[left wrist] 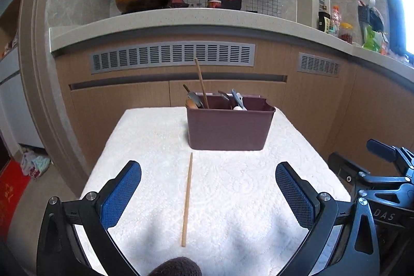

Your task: Organize utensils

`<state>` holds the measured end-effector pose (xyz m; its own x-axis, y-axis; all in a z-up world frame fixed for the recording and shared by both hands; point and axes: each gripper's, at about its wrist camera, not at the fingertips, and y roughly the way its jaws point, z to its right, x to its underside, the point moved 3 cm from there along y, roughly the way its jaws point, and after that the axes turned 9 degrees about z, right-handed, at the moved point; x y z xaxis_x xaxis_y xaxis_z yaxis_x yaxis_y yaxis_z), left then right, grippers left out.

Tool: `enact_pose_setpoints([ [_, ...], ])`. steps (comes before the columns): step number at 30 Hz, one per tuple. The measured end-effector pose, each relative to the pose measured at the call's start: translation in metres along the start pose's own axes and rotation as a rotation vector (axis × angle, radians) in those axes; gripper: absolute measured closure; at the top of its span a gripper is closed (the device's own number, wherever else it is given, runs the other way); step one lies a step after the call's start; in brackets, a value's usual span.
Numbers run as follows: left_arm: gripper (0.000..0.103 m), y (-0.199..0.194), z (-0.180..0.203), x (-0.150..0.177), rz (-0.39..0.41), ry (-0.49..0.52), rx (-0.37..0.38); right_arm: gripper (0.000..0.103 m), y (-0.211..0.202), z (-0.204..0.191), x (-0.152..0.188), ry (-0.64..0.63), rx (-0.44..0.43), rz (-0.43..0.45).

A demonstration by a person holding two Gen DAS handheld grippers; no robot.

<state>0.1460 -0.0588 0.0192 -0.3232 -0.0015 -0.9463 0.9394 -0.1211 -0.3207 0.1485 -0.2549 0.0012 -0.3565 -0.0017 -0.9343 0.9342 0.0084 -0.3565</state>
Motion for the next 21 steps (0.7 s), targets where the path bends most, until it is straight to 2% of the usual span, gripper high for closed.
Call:
enact_pose_setpoints([
  [21,0.000,0.0053,-0.0023,0.0007,-0.025,-0.008,-0.001,0.002,0.0001,0.0028,-0.0020,0.013,-0.011,0.002],
])
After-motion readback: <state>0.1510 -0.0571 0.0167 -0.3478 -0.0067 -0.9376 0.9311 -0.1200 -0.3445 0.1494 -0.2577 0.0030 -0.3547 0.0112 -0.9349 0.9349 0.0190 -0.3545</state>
